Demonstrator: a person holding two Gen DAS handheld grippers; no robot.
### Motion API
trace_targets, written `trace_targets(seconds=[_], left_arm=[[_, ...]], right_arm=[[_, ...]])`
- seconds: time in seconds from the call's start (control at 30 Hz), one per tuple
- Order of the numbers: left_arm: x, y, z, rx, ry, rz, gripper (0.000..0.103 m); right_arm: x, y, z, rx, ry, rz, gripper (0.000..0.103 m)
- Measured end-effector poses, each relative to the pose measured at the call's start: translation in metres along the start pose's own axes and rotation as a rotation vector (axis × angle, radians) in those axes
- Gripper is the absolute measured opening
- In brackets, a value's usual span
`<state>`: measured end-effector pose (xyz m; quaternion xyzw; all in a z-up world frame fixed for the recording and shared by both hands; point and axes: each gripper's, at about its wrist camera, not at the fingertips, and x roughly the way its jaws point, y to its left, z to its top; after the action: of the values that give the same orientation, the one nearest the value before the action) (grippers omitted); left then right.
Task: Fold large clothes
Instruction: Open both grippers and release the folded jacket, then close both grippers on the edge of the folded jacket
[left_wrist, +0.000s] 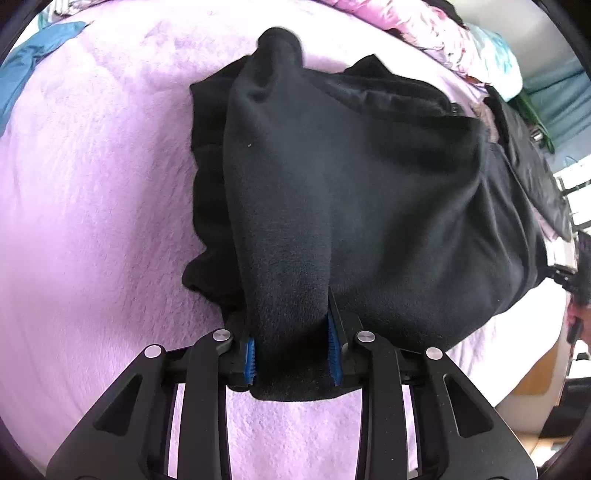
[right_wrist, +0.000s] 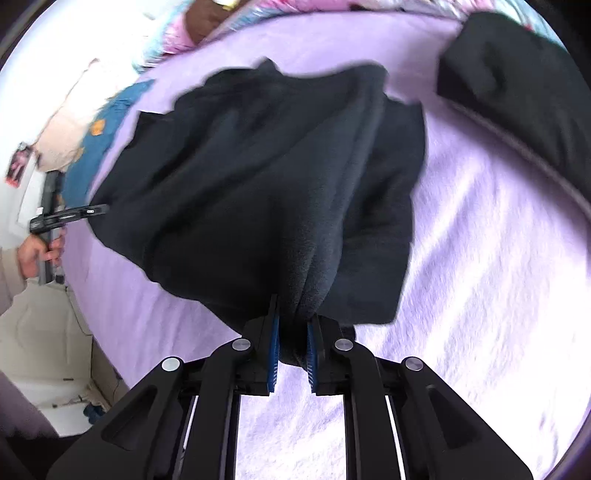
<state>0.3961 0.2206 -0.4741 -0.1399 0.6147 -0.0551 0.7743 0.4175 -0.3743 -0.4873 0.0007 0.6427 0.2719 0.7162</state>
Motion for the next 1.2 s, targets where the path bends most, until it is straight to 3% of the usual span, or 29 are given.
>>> trace_targets(seconds=[0.13,0.2,0.3,0.37,0.4,0.47,0.63,0.77,0.97,1.07,1.13,1.2], left_arm=[[0.019,0.002,-0.005,-0.016,0.023,0.026,0.032],[0.018,0.011,-0.005,-0.057,0.018,-0.001,0.034],[0.01,0.014,-0.005,-0.036,0.021,0.002,0.04],[-0.003,0.005,0.0,0.011,0.007,0.031,0.05],[-0.012,-0.002,0.003,0.052,-0.009,0.06,0.068],[-0.03,-0.012,0.011,0.105,-0.071,0.108,0.089],[-0.052,-0.025,0.044,0.081,-0.166,0.098,0.097],[-0.029,-0.045,0.084,0.166,-0.147,0.145,0.097],[0.003,-0.03,0.14,0.119,-0.149,0.189,0.097],[0.021,-0.017,0.158,0.108,-0.144,0.252,0.097],[0.028,-0.012,0.162,0.118,-0.138,0.251,0.093],[0.034,-0.009,0.164,0.125,-0.123,0.241,0.08]], right_arm=[[0.045,-0.024,-0.011,0.094,0.05,-0.014,0.011],[0.047,-0.025,-0.011,0.097,0.041,-0.018,0.011],[0.039,-0.021,-0.011,0.071,0.061,-0.008,0.017],[0.025,-0.013,-0.004,0.011,0.064,-0.036,0.052],[0.012,-0.008,0.002,-0.019,0.042,-0.066,0.059],[-0.012,0.001,0.018,-0.07,-0.013,-0.126,0.074],[-0.027,0.028,0.075,-0.187,-0.096,-0.149,0.075],[-0.008,0.045,0.118,-0.246,-0.103,-0.2,0.075],[0.028,0.003,0.171,-0.125,-0.081,-0.233,0.075],[0.036,-0.024,0.184,-0.042,-0.086,-0.236,0.075],[0.039,-0.032,0.187,-0.01,-0.096,-0.231,0.07],[0.044,-0.038,0.187,0.004,-0.084,-0.214,0.053]])
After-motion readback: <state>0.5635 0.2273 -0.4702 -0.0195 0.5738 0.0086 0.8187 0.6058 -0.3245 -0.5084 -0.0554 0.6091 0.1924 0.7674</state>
